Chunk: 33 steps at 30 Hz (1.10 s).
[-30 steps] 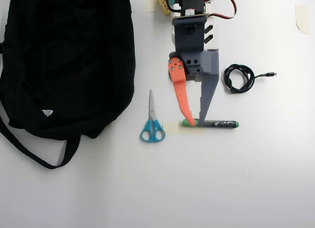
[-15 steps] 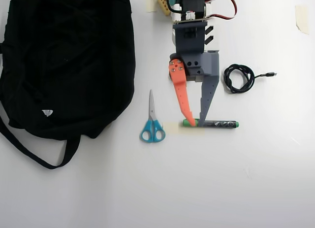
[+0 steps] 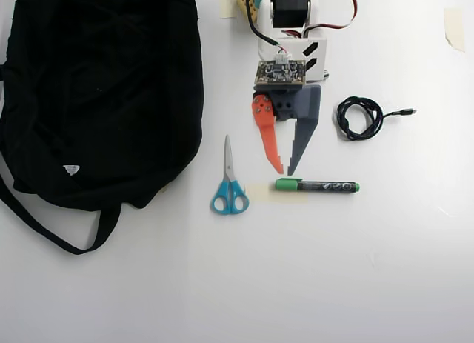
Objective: Put the green marker into the black bag
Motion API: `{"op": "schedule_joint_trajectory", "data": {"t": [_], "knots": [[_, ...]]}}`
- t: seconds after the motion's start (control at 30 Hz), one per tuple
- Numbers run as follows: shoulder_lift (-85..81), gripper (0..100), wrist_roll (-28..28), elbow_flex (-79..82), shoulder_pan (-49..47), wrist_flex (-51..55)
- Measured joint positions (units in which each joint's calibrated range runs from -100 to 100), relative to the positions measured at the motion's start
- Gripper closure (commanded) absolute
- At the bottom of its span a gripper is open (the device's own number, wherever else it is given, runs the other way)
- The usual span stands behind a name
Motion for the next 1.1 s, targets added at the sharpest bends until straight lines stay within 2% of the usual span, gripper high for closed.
{"op": "schedule_joint_trajectory", "data": {"t": [0.53,0.73,1.1], "knots": [[-0.58,98,0.39,-7.23,-0.29,33.49],[-0.66,98,4.15,-7.31,-1.18,38.39],[-1.16,98,4.54,-13.36,-1.10,47.83]]}}
